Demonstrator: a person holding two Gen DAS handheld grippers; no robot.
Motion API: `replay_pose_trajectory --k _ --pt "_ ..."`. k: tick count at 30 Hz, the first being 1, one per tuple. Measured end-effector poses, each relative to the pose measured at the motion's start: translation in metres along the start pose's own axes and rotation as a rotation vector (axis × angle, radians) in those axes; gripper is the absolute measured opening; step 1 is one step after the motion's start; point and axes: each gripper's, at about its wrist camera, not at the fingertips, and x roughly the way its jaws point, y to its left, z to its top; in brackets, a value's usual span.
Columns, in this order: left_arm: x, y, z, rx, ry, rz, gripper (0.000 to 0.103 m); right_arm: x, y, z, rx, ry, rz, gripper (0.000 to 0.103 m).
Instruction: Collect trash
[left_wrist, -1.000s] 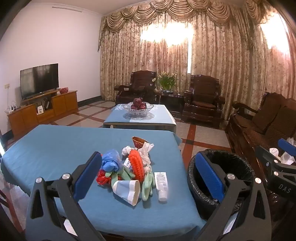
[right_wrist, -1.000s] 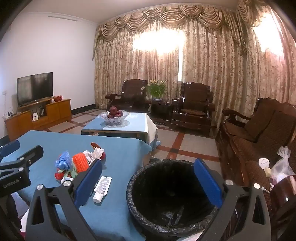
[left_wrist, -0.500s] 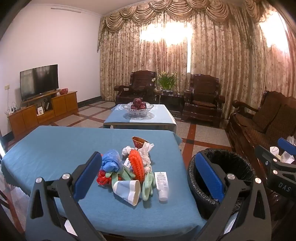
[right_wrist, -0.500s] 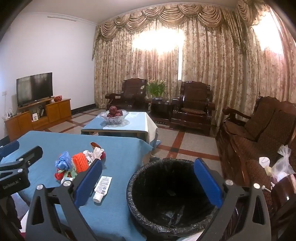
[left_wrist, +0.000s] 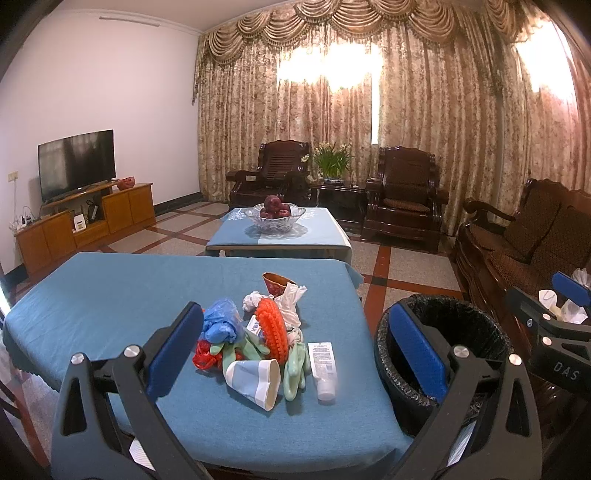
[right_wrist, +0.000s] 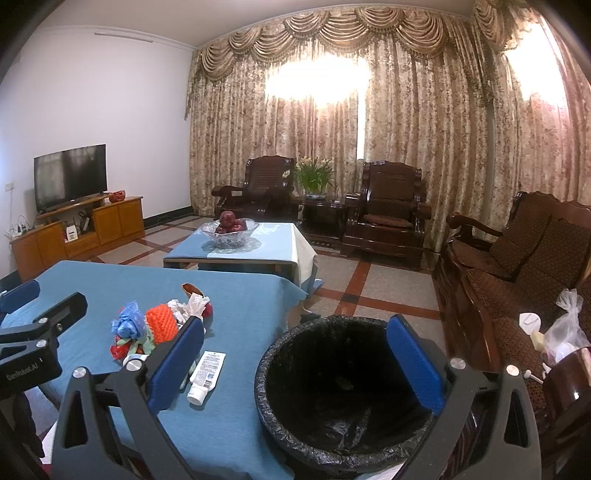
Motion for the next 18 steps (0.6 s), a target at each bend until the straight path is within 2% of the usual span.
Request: replay_pose_trajectory --k 13,18 --pt "0.0 0.009 -0.001 -0.002 0.002 0.001 0.098 0.0 0.0 0.0 0.002 0.003 0.001 0.097" --pt "0.001 -0.002 0.001 0.005 0.003 0.003 0.098 0.0 0.0 -0.001 0.002 0.002 0.0 0.097"
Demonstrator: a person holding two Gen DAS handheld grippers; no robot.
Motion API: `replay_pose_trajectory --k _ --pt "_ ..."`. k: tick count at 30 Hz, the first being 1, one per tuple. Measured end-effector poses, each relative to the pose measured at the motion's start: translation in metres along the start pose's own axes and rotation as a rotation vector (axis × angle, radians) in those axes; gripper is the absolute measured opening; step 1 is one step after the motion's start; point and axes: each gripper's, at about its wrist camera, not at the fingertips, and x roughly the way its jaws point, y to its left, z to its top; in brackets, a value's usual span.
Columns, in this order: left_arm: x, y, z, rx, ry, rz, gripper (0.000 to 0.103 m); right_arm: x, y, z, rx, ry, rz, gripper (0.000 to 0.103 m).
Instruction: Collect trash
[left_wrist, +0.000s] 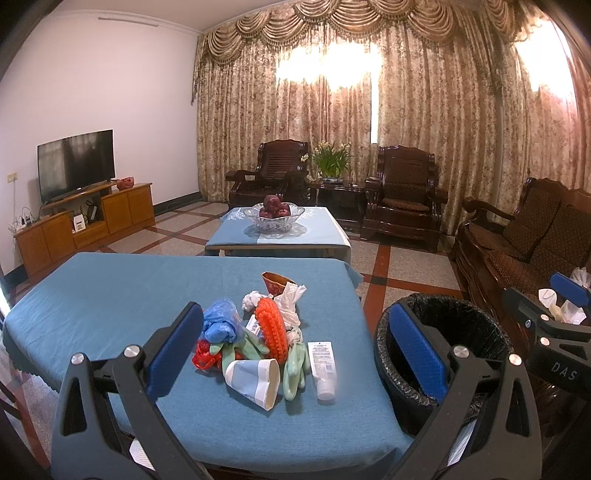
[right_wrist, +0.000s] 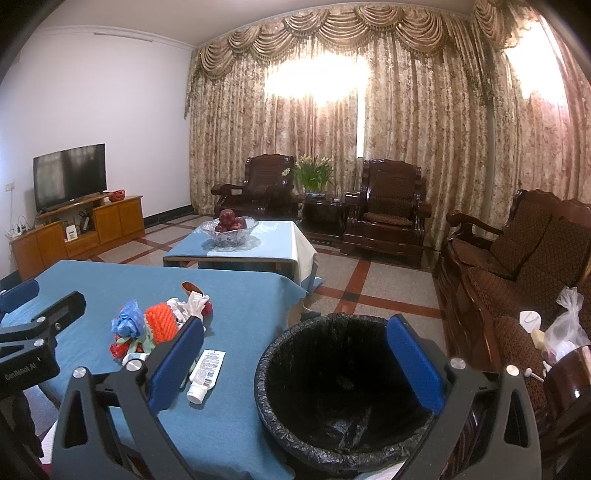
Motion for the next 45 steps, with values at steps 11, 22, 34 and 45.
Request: replay_pose_trajectory --k 11,22,34,45 --pt "0.0 0.0 0.0 0.001 0.001 0.001 0.098 0.005 0.003 -0.003 0.001 0.004 0.002 0.097" --pt "0.0 0.0 0.0 0.001 0.0 0.002 0.098 0.005 0.001 0.0 0.001 0.008 0.003 0.097" --pt "0.001 -0.001 -0.007 0.0 0.006 0.004 0.098 0.015 0.011 -0.016 0.002 0.012 0.005 0.097" --pt "0.021 0.009 -0.016 -0.018 0.027 0.014 0.098 0.029 0.02 -0.017 0.004 0.028 0.04 0.097"
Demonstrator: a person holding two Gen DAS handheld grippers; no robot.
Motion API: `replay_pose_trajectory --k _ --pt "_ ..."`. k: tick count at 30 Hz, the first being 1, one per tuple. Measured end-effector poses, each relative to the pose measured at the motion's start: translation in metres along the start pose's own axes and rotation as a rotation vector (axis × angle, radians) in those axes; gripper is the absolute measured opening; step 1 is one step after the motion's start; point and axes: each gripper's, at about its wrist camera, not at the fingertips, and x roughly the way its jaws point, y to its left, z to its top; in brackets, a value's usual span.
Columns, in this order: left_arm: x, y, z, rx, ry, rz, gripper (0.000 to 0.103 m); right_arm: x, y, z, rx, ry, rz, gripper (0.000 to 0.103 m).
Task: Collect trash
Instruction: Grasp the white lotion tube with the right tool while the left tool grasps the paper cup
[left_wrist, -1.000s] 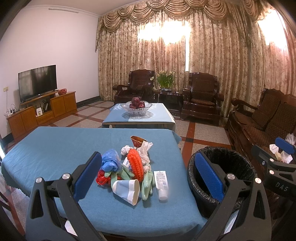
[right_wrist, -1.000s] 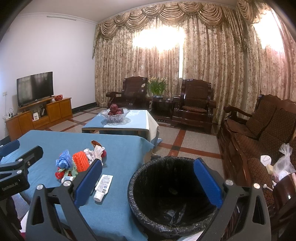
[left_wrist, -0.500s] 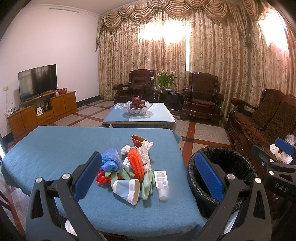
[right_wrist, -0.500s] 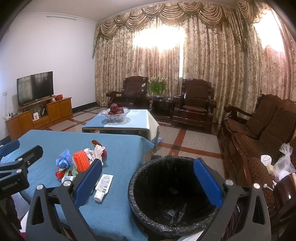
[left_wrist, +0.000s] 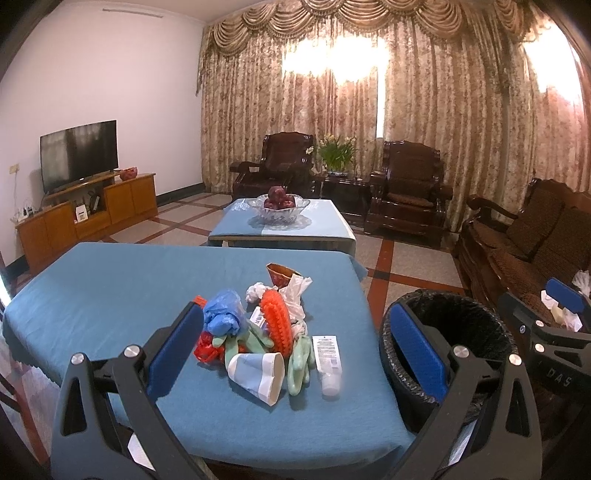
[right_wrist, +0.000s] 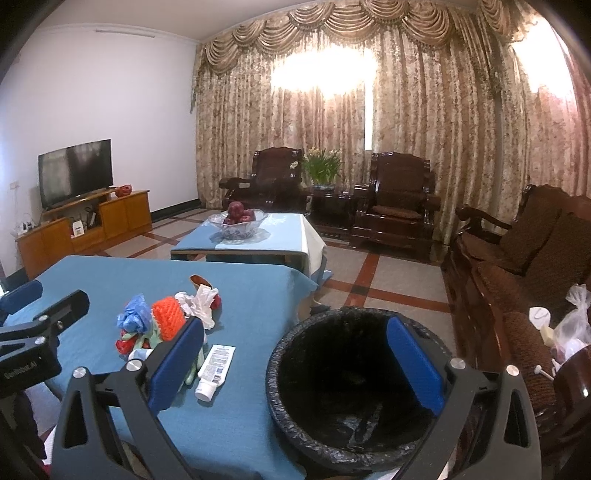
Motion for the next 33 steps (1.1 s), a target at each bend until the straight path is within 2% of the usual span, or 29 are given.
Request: replay_pose_trajectory --k 4,9,12,15,20,24,29,33 --pt "0.013 0.014 -0.004 0.002 0.021 0.038 0.098 0.007 0.01 0.0 -0.019 0.01 0.026 0.097" --pt "0.042 0.055 -0.014 -0.03 0.089 0.168 0.098 0.026 0.025 -0.001 -0.036 0.053 0.086 0.096" --pt "0.056 0.08 -0.023 -0.062 0.129 0.214 0.098 0.043 0.042 -0.005 -0.051 0.087 0.14 0.086" --pt "0.068 0.098 -0.035 -0.051 0.171 0.249 0.098 0.061 0.062 -0.012 -0.061 0.129 0.212 0.08" --pt "0.084 0.115 -0.055 -0.037 0.226 0.259 0.098 0.094 0.091 -0.036 -0.102 0.203 0.262 0.069" --pt "0.093 0.123 -0.066 -0.038 0.255 0.243 0.093 0.124 0.102 -0.061 -0.117 0.282 0.249 0.062" --pt "0.111 0.12 -0.078 -0.054 0.283 0.205 0.085 0.155 0.105 -0.086 -0.144 0.352 0.207 0.058" --pt "0.127 0.121 -0.085 -0.065 0.305 0.18 0.083 0.176 0.104 -0.096 -0.139 0.396 0.183 0.058"
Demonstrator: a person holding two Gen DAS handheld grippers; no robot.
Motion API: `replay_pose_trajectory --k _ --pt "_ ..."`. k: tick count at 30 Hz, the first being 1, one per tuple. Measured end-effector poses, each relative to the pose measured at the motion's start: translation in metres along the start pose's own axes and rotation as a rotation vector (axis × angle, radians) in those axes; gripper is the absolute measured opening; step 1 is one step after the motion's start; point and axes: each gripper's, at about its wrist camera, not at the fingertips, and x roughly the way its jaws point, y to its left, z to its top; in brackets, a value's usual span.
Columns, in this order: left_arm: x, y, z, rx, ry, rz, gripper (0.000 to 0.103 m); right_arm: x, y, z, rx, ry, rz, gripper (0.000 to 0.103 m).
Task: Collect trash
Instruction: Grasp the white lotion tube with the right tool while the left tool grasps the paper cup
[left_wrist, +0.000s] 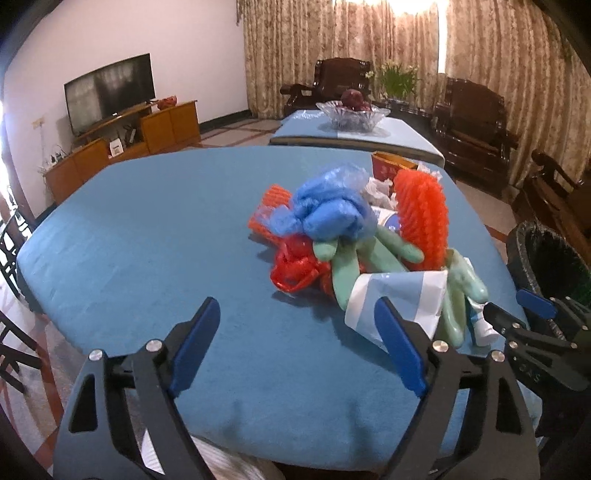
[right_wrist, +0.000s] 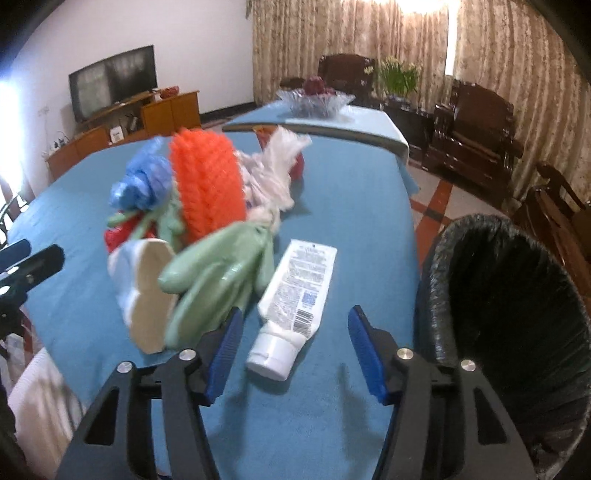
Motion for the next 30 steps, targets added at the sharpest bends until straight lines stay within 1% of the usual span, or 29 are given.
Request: replay_pose_trajectory --k 4,7,8,9,10,11,14,20,25,27,30 --pt "0.01 -0.005 0.0 0.008 0.008 -0.021 0.083 0.022 -0.003 0.003 0.023 0.04 -0.002 0.058" --pt "0.017 -0.012 0.002 0.023 0.008 -0.042 0.083 0.031 -0.005 0.004 0.033 0.057 0.012 0.058" --pt "0.018 -0.014 0.002 0.027 0.008 -0.048 0.083 0.032 -0.004 0.003 0.029 0.066 0.014 0.056" --pt "0.02 -0.017 0.002 0.033 0.01 -0.057 0.083 0.035 -0.002 0.003 0.027 0.072 0.028 0.051" --pt "0.022 -0.019 0.001 0.035 0.012 -0.064 0.083 0.038 -0.001 0.001 0.032 0.081 0.064 0.049" --pt "0.024 -0.021 0.002 0.038 0.014 -0.071 0.084 0.039 0.0 0.0 0.033 0.081 0.066 0.048" --pt "0.03 -0.027 0.002 0.048 0.018 -0.084 0.086 0.036 0.001 0.0 0.016 0.078 0.077 0.045" --pt "0.039 -0.042 -0.002 0.058 0.042 -0.131 0.087 0.024 -0.003 0.0 -0.005 0.072 0.066 0.044" --pt "0.051 -0.049 -0.006 0.051 0.074 -0.16 0.087 0.009 -0.007 0.005 -0.013 0.037 0.069 0.044" --pt "0.051 -0.051 -0.005 0.044 0.076 -0.169 0.087 0.003 -0.01 0.007 -0.012 0.028 0.07 0.044" --pt "0.048 -0.06 -0.006 0.065 0.068 -0.193 0.088 -0.002 -0.013 0.009 -0.005 0.019 0.072 0.044"
